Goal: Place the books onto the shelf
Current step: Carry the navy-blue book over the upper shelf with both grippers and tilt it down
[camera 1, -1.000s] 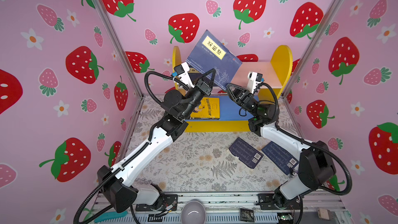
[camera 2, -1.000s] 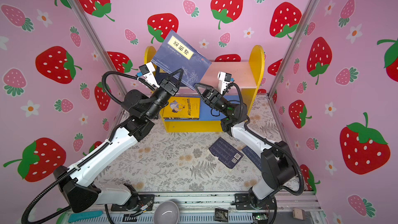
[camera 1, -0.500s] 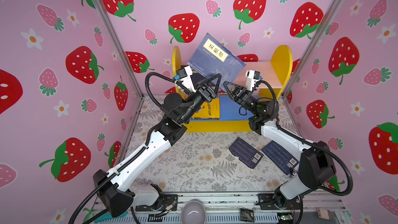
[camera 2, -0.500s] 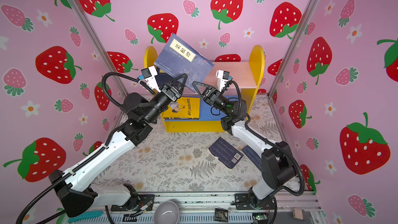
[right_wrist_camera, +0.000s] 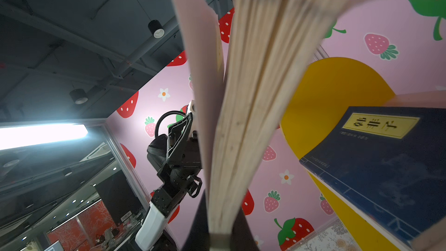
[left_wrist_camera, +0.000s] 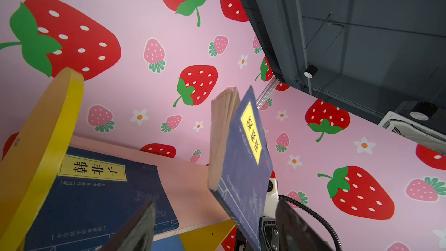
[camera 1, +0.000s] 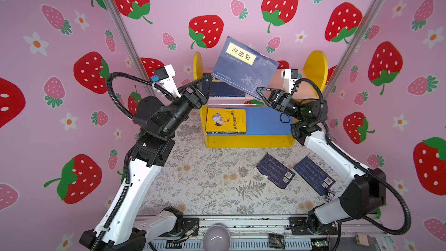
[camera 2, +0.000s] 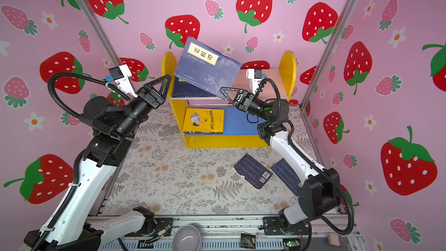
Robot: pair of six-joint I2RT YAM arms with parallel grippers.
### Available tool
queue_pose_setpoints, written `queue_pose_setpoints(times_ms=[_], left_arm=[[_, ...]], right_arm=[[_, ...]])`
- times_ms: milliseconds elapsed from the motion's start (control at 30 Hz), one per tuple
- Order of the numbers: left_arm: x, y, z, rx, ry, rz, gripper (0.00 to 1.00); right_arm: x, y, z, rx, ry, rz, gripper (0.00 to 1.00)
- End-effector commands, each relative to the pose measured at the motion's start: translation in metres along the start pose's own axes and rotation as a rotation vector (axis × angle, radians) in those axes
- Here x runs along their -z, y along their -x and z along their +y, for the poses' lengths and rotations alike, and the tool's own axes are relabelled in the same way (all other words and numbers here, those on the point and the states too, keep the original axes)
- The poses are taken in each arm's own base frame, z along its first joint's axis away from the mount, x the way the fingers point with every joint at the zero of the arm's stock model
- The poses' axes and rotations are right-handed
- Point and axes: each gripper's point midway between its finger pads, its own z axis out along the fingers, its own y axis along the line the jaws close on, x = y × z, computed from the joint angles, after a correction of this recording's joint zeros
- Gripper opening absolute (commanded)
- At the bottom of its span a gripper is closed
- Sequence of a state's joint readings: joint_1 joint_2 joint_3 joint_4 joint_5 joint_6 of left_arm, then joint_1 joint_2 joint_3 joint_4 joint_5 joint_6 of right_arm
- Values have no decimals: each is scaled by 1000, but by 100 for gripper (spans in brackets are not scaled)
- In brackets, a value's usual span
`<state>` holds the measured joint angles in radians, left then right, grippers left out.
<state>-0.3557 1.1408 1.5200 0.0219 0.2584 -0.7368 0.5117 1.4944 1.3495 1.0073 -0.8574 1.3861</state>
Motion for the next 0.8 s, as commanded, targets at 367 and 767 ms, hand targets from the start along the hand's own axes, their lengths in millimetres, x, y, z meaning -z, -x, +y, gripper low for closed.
queue_pose_setpoints(times_ms=[367,767], left_arm=[[-19,-11,-37,125,-295,155,49],[-26,1,-16,160,-205,56,0]], right_arm=[[-4,5,27,4,52,52,0],[-6,19,-13,-31,-31,-17,31]])
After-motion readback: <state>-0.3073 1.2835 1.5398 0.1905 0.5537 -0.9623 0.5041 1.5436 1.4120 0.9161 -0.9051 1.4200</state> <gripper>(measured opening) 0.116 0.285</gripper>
